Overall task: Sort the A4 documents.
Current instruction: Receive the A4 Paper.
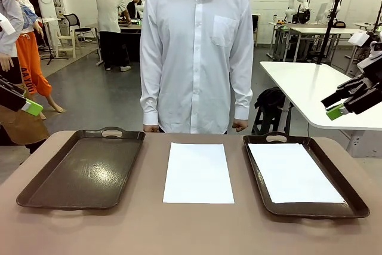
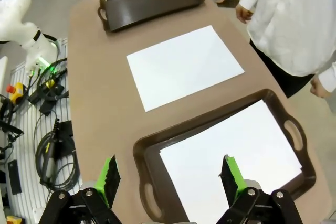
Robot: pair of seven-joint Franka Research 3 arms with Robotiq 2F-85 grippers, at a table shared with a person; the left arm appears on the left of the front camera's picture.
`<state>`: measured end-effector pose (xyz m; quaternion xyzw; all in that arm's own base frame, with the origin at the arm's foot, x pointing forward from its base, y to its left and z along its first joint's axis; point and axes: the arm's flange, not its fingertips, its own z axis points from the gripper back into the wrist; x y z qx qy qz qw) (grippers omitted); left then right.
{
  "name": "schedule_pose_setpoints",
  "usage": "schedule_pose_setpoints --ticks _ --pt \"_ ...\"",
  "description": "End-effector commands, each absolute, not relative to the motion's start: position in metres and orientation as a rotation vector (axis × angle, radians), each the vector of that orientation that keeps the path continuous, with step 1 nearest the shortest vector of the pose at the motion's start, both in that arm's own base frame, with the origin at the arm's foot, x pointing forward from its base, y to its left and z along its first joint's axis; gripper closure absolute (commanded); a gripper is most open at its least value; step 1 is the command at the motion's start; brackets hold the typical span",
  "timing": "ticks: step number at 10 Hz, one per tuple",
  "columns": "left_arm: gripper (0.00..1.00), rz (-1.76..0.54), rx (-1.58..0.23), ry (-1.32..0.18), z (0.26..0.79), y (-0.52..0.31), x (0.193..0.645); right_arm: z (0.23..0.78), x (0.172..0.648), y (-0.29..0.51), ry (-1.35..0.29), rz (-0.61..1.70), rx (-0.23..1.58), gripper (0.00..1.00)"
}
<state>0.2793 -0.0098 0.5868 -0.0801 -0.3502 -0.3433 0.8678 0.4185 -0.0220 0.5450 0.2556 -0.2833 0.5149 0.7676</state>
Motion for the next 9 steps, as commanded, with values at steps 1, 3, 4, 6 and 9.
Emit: schedule_pose_setpoints --ticks 1,3,4,6,9 --pt "0.0 -0.718 -0.168 -0.732 0.5864 -0.0091 0.2796 0.5432 0.4163 -0.0202 -0.587 1.095 0.566 0.0" --pt "0.0 -0.718 -0.168 -0.732 0.5864 -0.0091 0.2796 0.545 0.4185 -0.022 -0.615 1.118 0.555 0.0" --pt "0.0 -0.718 -0.168 -0.732 0.5864 -0.0091 0.2796 0.545 0.4185 -0.022 -0.615 1.118 0.555 0.0" --pt "0.0 -0.718 -0.168 -0.732 0.5864 -0.0091 0.2796 0.545 0.4185 -0.022 -0.615 1.118 0.555 0.0" --pt "0.0 -0.718 -0.168 -0.732 0.5864 -0.0091 0.2796 0.545 0.4185 -0.022 -0.615 1.118 0.555 0.0"
